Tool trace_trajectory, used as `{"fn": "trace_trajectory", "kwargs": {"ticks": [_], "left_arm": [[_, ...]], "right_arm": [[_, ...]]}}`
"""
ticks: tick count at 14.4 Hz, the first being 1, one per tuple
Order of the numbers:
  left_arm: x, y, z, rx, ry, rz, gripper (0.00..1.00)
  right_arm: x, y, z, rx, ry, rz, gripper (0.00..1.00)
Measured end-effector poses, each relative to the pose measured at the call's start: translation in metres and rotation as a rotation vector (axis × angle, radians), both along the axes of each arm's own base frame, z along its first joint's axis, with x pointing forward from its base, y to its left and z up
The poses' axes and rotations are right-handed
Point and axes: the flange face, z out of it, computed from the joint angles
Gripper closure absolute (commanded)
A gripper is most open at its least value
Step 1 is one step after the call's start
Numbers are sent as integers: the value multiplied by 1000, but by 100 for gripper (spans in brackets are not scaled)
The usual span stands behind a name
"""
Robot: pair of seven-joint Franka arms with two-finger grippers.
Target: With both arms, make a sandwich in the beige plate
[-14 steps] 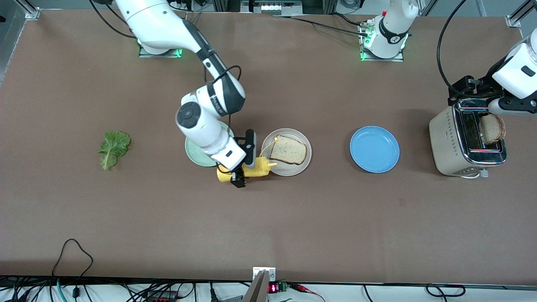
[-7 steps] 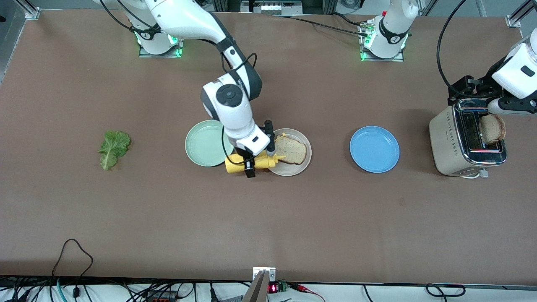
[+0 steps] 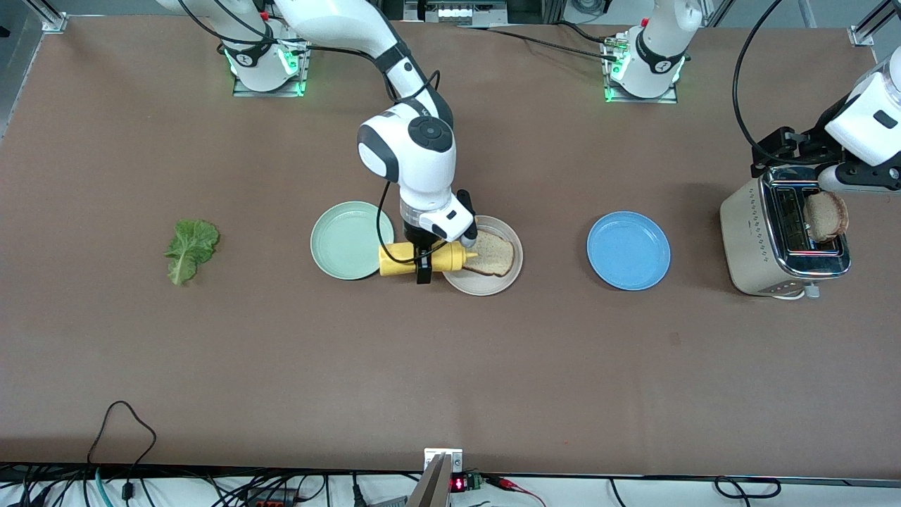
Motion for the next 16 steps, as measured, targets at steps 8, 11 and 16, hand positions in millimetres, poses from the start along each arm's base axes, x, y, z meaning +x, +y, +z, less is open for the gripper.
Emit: {"fn": "trace_trajectory", "kwargs": {"ticks": [8, 11, 16], "left_arm": [[0, 0, 0, 0, 0, 0, 0], [0, 0, 0, 0, 0, 0, 0], [0, 0, 0, 0, 0, 0, 0]], "right_arm": [[-49, 55, -19, -242, -110, 20, 76], [-62, 69, -33, -312, -149, 29, 76], [-64, 67, -40, -382, -204, 11, 75]]}}
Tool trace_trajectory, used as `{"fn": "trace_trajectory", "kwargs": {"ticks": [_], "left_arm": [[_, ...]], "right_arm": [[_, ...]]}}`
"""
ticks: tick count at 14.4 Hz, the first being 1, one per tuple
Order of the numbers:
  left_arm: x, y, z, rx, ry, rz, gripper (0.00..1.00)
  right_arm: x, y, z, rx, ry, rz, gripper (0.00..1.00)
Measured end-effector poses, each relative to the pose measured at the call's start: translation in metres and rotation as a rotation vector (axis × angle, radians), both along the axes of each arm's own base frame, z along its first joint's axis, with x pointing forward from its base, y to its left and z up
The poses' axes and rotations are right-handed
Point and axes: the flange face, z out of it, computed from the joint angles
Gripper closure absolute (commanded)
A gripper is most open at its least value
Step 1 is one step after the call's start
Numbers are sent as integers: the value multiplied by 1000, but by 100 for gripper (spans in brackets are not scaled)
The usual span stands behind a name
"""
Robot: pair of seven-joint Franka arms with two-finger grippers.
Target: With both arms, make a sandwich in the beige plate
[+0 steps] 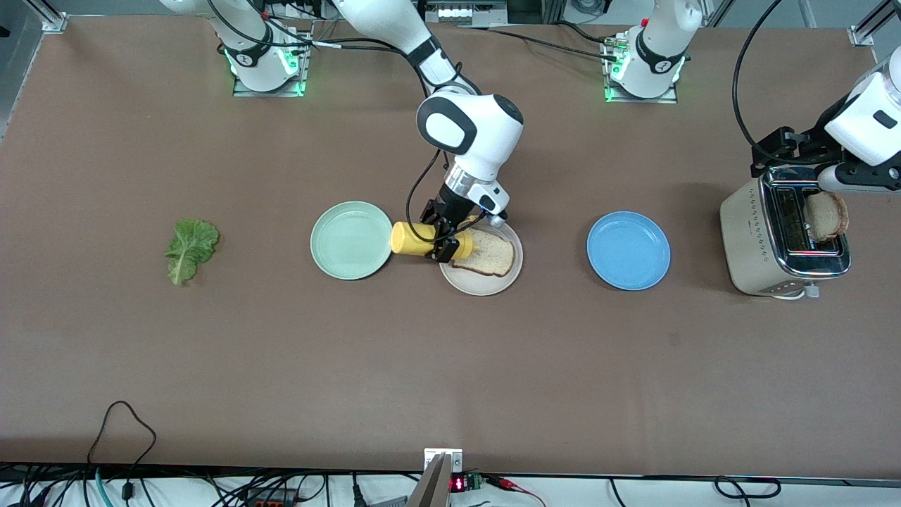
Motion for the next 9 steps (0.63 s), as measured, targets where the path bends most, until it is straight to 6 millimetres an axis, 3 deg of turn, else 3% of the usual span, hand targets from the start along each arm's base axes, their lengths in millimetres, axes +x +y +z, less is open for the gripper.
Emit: {"fn": "trace_trajectory", "kwargs": {"ticks": [5, 9], "left_arm": [[0, 0, 0, 0, 0, 0, 0], [0, 0, 0, 0, 0, 0, 0]], "right_arm": [[-1, 0, -7, -3, -13, -14, 75], [14, 0, 14, 44, -39, -41, 75]]}}
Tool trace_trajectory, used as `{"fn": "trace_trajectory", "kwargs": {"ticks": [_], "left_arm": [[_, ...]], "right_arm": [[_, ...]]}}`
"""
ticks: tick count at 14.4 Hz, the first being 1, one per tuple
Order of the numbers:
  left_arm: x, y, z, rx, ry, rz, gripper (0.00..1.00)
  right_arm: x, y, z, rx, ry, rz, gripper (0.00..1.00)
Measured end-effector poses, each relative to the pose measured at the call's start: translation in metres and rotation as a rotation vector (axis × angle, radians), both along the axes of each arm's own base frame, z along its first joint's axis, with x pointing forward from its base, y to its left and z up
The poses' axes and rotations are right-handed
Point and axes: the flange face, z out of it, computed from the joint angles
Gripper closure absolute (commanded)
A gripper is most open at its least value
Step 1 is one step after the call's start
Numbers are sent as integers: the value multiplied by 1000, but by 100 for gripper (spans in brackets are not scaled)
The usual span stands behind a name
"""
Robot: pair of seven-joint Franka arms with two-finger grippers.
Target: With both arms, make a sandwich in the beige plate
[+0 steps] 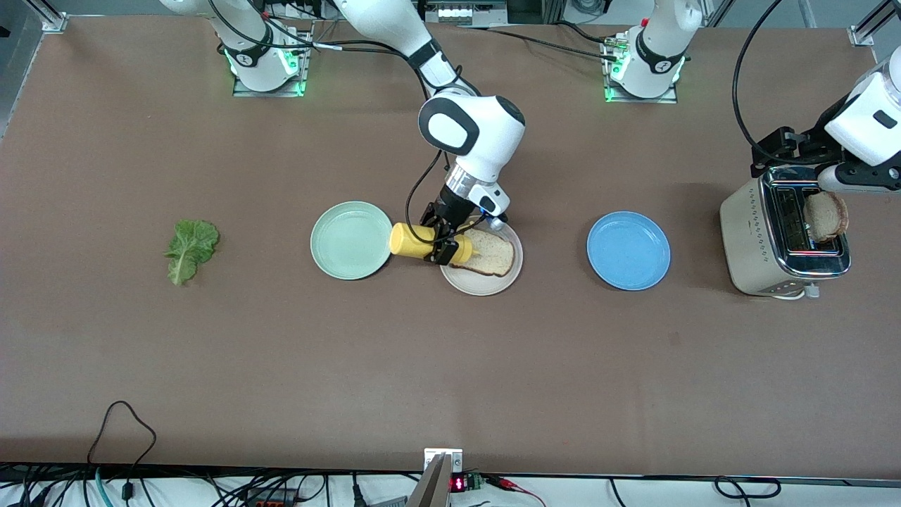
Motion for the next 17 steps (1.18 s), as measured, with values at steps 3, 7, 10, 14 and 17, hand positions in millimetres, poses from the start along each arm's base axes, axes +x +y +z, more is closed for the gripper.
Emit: {"fn": "trace_trajectory", "kwargs": {"ticks": [3, 7, 10, 14, 17], "left_arm": [[0, 0, 0, 0, 0, 0, 0], [0, 0, 0, 0, 0, 0, 0], [0, 0, 0, 0, 0, 0, 0], [0, 0, 0, 0, 0, 0, 0], [0, 0, 0, 0, 0, 0, 0]], "right_arm": [[37, -20, 26, 123, 39, -103, 75], [105, -75, 79, 347, 178, -188, 75], [151, -135, 105, 511, 282, -221, 75], [201, -243, 140, 787, 453, -252, 75], [222, -331, 152, 1016, 604, -216, 75]]}}
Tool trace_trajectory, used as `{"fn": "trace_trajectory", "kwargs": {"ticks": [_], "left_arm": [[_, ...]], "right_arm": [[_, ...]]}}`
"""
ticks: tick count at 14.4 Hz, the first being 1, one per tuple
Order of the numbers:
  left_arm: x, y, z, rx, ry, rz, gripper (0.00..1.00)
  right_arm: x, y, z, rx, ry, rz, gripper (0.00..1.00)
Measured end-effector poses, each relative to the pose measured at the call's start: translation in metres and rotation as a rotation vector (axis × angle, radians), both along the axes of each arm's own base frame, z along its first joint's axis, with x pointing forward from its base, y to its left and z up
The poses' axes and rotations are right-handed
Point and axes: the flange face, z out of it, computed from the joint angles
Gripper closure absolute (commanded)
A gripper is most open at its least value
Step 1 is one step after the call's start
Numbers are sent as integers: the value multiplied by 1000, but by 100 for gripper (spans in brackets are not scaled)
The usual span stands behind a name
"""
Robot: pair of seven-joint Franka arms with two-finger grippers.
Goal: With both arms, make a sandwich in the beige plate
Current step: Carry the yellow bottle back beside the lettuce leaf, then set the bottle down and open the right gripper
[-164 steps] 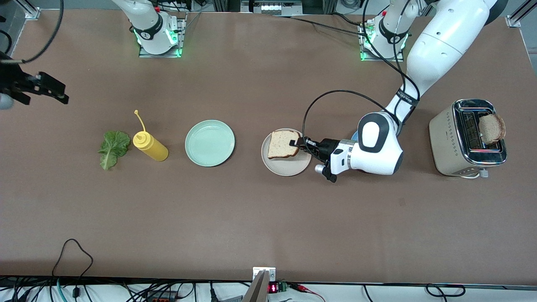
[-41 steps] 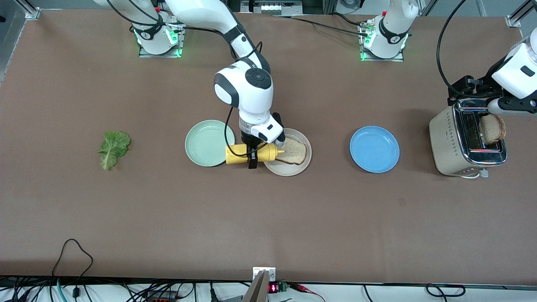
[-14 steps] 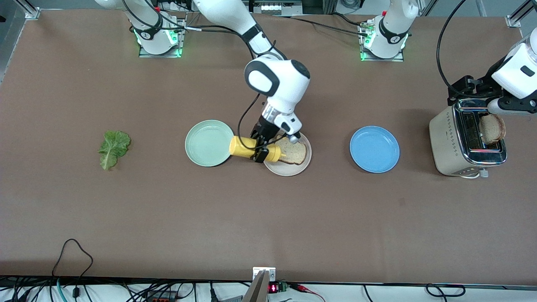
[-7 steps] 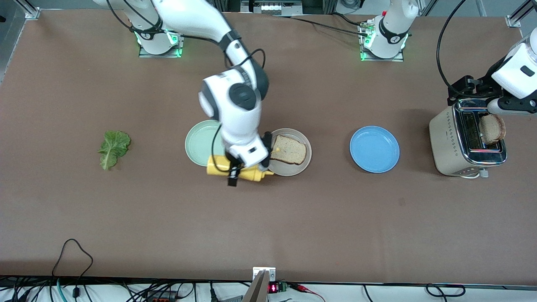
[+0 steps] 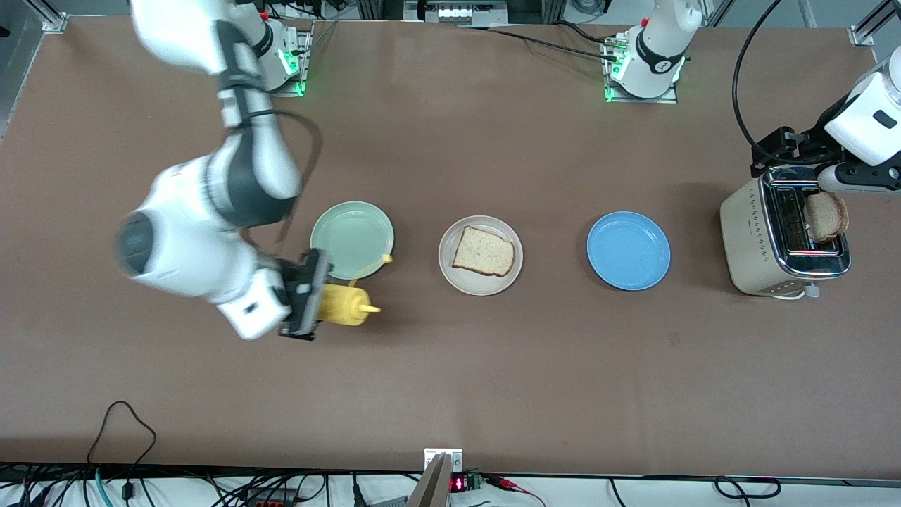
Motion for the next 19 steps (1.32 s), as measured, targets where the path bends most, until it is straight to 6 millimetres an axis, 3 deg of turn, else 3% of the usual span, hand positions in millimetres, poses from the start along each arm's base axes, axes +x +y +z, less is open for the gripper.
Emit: {"fn": "trace_trajectory", "kwargs": {"ticks": [4, 6, 9, 14, 19], "left_arm": [[0, 0, 0, 0, 0, 0, 0], [0, 0, 0, 0, 0, -1, 0], [0, -1, 0, 0, 1, -1, 0], [-1, -1, -1, 1, 11, -1, 0], [-1, -2, -1, 1, 12, -4, 0]], "right_arm": [[7, -101, -9, 265, 65, 80, 75], [3, -134, -23, 383, 50, 134, 75], [-14, -176, -62, 553, 17, 214, 75], [-68, -250, -149, 786, -95, 257, 74], [-138, -285, -233, 923, -211, 187, 74]]}}
